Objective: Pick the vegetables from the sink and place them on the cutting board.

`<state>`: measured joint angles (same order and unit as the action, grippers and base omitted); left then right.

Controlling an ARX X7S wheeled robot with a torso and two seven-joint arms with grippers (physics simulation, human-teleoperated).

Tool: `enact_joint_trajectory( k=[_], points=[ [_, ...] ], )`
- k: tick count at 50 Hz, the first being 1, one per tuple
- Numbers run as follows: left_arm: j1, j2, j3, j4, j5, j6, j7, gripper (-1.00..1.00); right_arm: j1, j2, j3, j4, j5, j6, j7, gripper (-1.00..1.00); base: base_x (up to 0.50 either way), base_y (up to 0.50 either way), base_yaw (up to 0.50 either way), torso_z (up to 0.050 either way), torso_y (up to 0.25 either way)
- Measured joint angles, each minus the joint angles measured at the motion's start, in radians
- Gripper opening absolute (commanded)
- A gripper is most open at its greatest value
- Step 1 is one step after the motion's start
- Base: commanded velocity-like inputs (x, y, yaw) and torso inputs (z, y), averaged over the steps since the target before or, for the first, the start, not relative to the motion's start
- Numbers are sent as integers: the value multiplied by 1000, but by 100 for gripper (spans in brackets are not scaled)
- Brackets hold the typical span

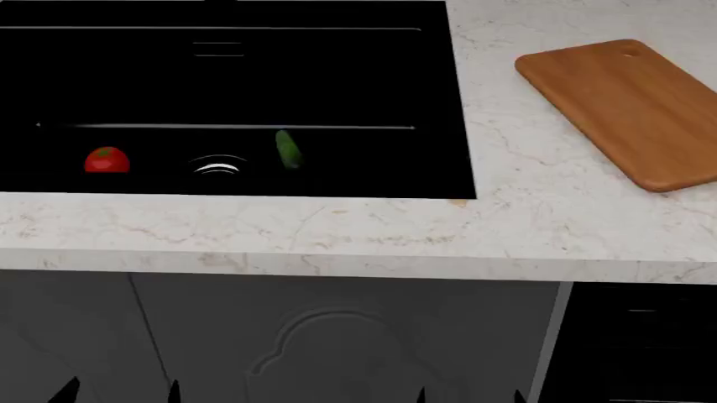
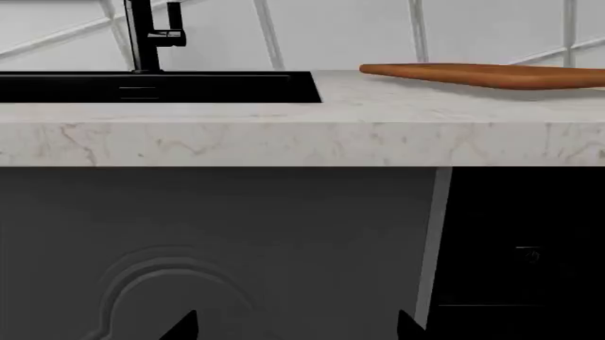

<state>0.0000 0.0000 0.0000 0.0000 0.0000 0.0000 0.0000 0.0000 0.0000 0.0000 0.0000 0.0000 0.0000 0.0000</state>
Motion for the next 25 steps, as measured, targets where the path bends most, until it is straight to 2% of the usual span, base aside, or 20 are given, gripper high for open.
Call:
enact_joint_trajectory(
  k=[10, 25],
  points=[
    [12, -15, 15, 23, -30, 3, -31, 100, 10, 35, -49, 14, 26, -5, 47, 100, 0, 0, 0, 0, 0],
    [34, -42, 50, 56, -72, 17, -68, 100, 10, 71, -95, 11, 25, -1, 99, 100, 0, 500, 0, 0, 0]
  ],
)
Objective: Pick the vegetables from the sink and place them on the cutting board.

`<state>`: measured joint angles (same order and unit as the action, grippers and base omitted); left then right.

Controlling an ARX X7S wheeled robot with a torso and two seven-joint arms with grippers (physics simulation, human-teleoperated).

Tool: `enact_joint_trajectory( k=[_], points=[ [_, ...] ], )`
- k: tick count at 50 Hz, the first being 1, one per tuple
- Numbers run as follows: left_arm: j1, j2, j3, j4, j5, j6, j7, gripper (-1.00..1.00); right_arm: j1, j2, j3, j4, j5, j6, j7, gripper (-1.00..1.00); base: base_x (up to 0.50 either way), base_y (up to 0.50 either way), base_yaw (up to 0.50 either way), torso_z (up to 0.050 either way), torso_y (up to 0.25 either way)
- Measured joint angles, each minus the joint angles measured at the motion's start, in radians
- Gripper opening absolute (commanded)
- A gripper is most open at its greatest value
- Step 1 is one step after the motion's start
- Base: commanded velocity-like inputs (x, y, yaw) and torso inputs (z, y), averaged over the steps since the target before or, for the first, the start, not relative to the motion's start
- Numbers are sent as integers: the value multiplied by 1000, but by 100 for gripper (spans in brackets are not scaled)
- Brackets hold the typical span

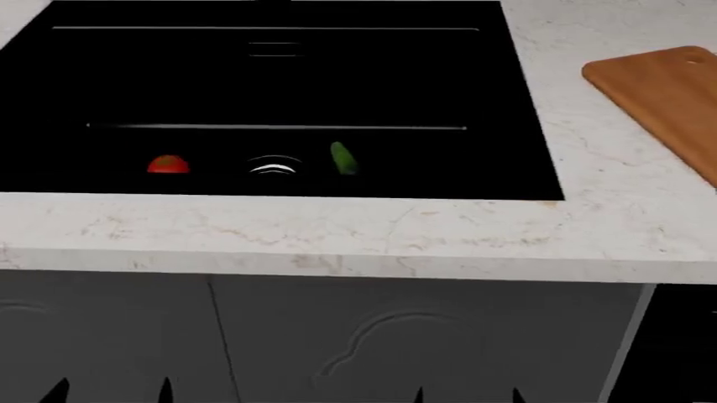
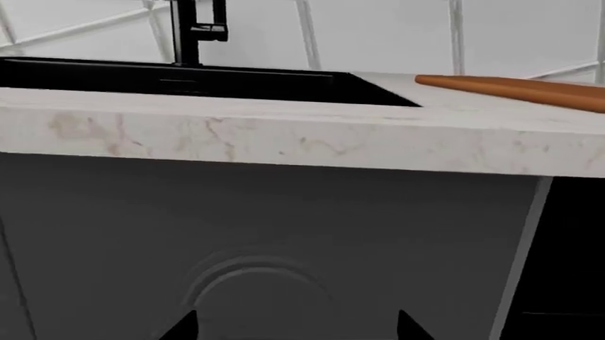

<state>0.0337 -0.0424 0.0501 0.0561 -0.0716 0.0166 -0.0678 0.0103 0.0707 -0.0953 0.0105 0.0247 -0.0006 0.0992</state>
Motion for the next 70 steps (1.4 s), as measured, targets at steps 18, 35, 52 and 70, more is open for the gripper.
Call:
enact_joint_trajectory(
  k=[18, 35, 52, 70],
  points=[
    [3, -44, 28, 65, -49, -48, -28, 100, 0, 19, -34, -10, 21, 15, 28, 100, 0, 444, 0, 6, 0],
    [-269, -194, 5, 482, -195, -474, -21, 100, 287, 158, 24, -615, 133, 765, -14, 100, 0, 0, 0, 50, 0],
    [-881, -295, 91, 223, -228, -817, 39, 100, 960, 253, -139, -200, 138, 1036, -135, 100, 0, 0, 0, 21, 0],
    [-1201, -283, 176, -484, -116, -642, 44, 100, 1438, 144, -276, 970, 18, 537, -147, 100, 194, 0, 0, 0, 0]
  ],
)
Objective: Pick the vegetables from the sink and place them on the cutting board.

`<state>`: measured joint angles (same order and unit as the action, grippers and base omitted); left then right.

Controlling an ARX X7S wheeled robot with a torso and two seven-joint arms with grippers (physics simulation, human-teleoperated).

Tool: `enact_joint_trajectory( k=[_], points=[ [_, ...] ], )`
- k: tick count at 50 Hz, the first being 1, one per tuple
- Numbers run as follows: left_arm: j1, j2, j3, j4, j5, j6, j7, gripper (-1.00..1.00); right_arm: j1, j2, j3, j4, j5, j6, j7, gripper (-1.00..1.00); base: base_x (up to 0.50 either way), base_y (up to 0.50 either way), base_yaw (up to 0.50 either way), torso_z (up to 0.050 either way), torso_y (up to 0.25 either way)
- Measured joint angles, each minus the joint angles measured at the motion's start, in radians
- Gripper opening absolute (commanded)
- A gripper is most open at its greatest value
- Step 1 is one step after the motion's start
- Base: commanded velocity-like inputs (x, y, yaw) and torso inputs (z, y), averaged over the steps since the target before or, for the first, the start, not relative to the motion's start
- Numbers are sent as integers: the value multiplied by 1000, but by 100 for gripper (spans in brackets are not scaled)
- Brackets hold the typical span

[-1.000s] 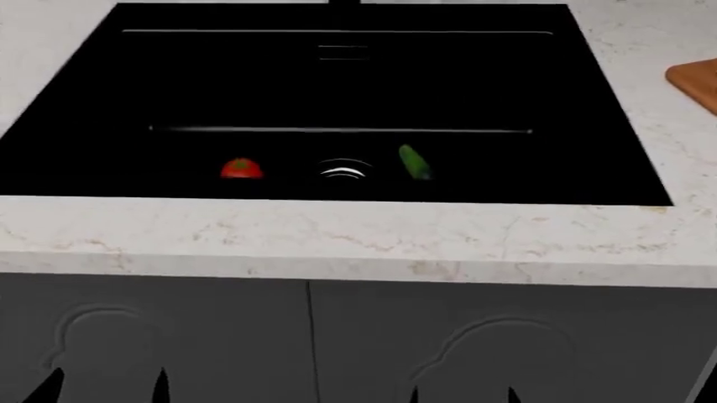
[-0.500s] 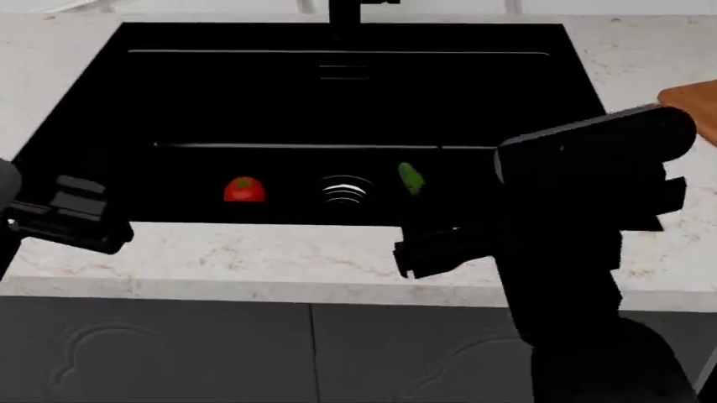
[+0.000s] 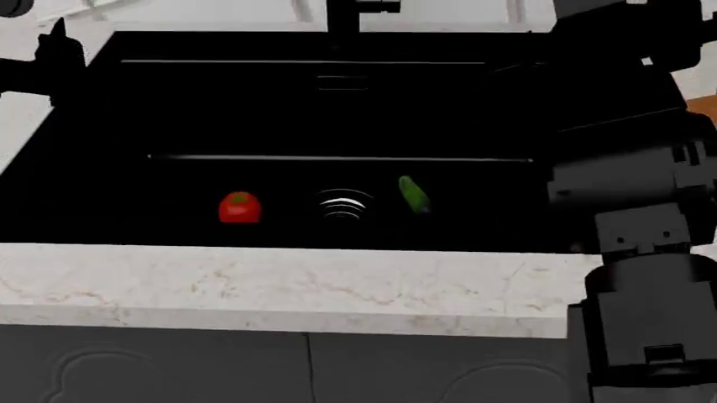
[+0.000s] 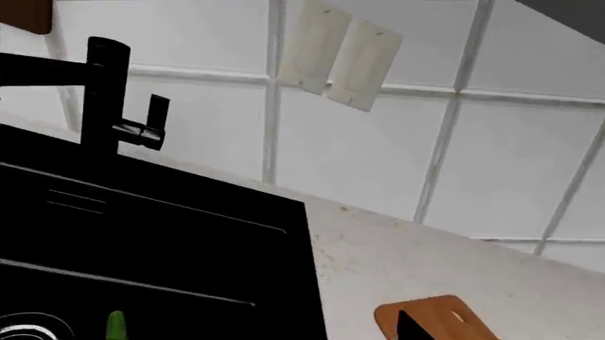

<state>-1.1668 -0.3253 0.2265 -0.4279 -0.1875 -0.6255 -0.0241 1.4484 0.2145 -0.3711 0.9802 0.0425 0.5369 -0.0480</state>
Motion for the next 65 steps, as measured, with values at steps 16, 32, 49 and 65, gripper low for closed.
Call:
enact_joint_trajectory(
  k=[16, 32, 49, 65],
  points=[
    [-91, -11, -13, -274, 10, 122, 13, 100, 104, -34, -58, 262, -37, -150, -92, 100, 500, 0, 0, 0, 0],
    [-103, -20, -18, -334, 13, 153, 9, 100, 125, -39, -69, 314, -40, -183, -102, 100, 500, 0, 0, 0, 1],
    [-103, -26, -14, -355, 15, 162, 10, 100, 124, -33, -66, 325, -39, -192, -103, 100, 500, 0, 0, 0, 0],
    [-46, -69, -19, -204, -43, 112, 98, 100, 54, 40, -144, 105, -71, -73, -289, 100, 124, 0, 0, 0, 1]
  ],
)
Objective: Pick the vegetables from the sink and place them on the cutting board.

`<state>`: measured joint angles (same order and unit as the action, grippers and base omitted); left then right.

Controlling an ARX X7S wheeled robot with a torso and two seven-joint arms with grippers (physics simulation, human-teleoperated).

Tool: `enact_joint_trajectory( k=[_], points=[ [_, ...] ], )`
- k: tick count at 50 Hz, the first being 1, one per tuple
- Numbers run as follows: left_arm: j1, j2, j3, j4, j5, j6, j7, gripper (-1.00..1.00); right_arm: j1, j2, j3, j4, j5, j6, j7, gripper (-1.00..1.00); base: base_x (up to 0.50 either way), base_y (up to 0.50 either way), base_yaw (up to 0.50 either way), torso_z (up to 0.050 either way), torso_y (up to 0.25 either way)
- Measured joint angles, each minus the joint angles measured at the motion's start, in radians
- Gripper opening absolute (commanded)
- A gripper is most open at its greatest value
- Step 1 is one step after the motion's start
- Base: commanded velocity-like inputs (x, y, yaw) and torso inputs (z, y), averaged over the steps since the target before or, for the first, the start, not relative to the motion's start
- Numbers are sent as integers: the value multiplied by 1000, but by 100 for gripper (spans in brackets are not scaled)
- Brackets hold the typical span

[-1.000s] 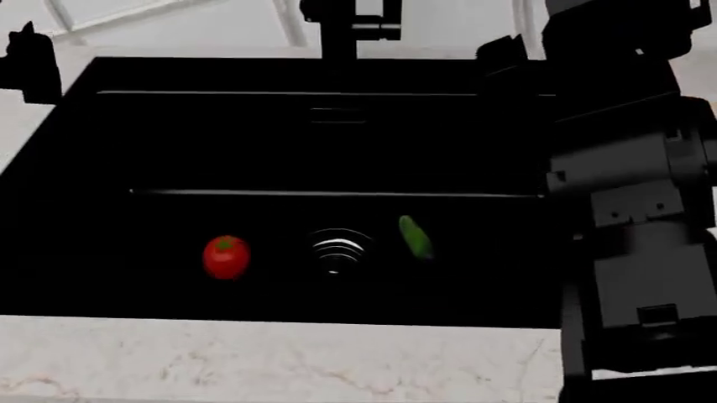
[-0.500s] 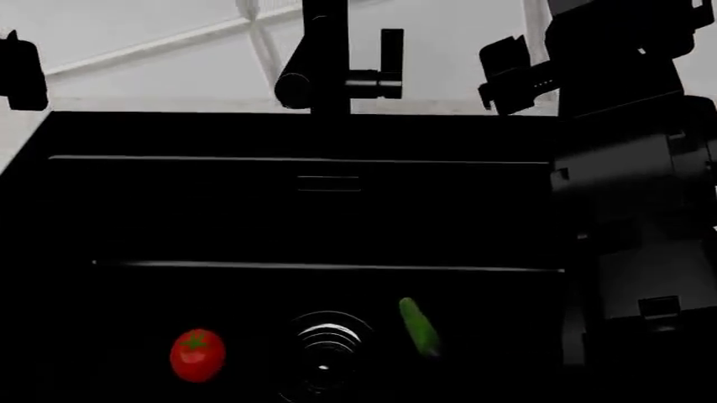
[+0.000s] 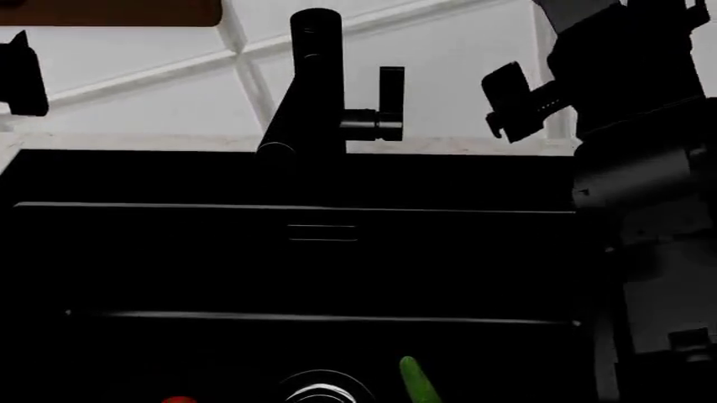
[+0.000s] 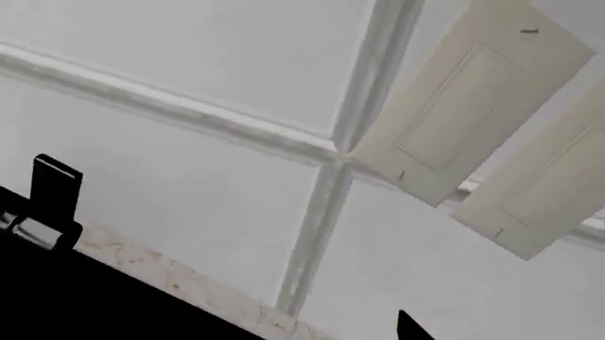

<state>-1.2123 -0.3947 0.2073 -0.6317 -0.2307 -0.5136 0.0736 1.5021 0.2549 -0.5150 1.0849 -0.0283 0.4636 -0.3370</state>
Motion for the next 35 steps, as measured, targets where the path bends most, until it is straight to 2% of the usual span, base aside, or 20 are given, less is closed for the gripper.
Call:
enact_joint_trajectory(
  k=[9, 16, 24, 35],
  points=[
    [74, -145, 66, 370, -135, -193, 243, 100, -102, 194, -127, -553, -26, 279, -287, 100, 0, 0, 0, 0, 1],
    [154, -266, 77, 655, -267, -349, 372, 100, -162, 323, -201, -888, -21, 456, -452, 100, 0, 0, 0, 0, 0],
    [220, -371, 129, 855, -344, -446, 486, 100, -168, 417, -292, -1105, -10, 598, -607, 100, 0, 0, 0, 0, 0],
    [279, -450, 206, 974, -360, -474, 576, 100, -211, 486, -369, -1236, 3, 680, -700, 100, 0, 0, 0, -2, -247]
  ],
)
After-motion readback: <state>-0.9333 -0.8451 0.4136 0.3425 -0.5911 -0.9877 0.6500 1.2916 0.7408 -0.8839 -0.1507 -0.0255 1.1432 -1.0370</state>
